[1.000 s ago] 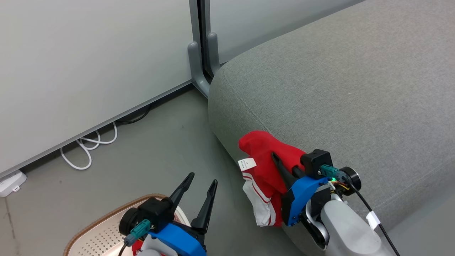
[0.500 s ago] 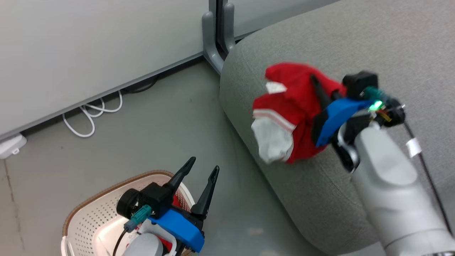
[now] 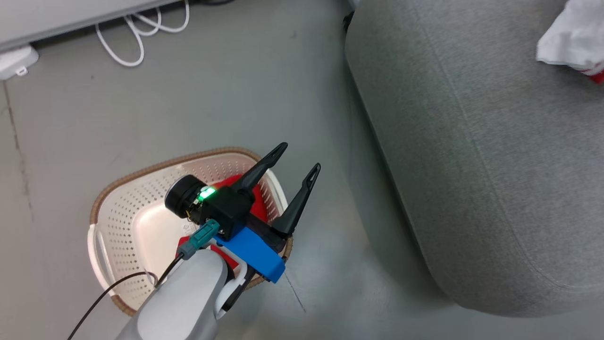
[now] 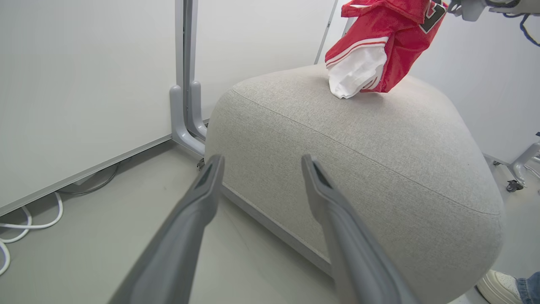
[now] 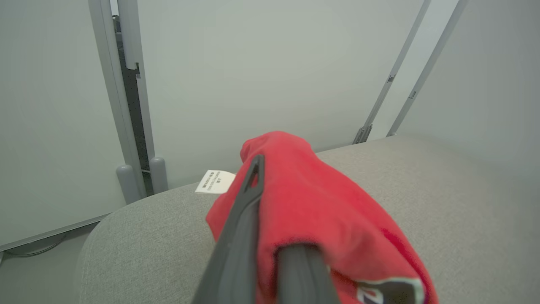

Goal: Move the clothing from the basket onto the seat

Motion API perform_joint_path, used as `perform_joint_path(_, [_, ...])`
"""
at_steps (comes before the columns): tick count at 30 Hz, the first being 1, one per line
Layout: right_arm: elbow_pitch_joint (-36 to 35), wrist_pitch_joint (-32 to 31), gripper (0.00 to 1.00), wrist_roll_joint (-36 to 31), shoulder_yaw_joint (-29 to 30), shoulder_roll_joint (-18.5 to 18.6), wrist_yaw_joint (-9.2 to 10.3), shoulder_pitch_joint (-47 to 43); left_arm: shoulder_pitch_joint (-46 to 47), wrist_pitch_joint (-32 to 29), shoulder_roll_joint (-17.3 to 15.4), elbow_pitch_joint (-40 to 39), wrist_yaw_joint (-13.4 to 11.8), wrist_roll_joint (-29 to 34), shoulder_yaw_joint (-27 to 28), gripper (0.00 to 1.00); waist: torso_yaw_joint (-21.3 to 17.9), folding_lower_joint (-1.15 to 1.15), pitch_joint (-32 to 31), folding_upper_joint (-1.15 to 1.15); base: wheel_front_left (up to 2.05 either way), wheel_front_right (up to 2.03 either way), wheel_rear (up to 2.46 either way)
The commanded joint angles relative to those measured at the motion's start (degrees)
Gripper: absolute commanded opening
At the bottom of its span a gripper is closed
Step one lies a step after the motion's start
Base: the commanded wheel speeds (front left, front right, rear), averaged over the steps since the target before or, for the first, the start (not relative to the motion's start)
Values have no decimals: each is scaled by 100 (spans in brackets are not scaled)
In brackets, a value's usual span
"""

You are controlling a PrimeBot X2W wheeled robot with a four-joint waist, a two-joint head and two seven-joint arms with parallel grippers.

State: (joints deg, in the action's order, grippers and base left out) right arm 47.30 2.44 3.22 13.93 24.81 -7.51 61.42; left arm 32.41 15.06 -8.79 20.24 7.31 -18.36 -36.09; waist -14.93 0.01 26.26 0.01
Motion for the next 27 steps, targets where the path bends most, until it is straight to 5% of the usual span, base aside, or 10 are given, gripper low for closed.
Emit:
perform_joint_path(1, [51,65,0,27,200,24,4,-147,143,18,-56,-57,23,39,-62,100,401,-1,540,-1,0,0,0])
perform_joint_path(13, [709,697,0,-359,993,-195,4,-787,27,18,-258,-55,23,-64,-57,100,425,-1,585,-1,0,0,0])
perform_joint_path(16, [800,777,49,-542,1036,-327,4,-835,-77,18,-298,-20,23,-81,-91,100,379,-1,411,-1,0,0,0])
perform_joint_path(17, [826,787,100,-593,1017,-346,4,-859,-99,18,-294,-8,23,-102,-95,100,374,-1,337,-1,0,0,0])
perform_joint_path(27, [798,832,100,-645,544,-464,5,-1425,-615,18,10,175,23,-371,114,100,445,-1,-768,-1,0,0,0])
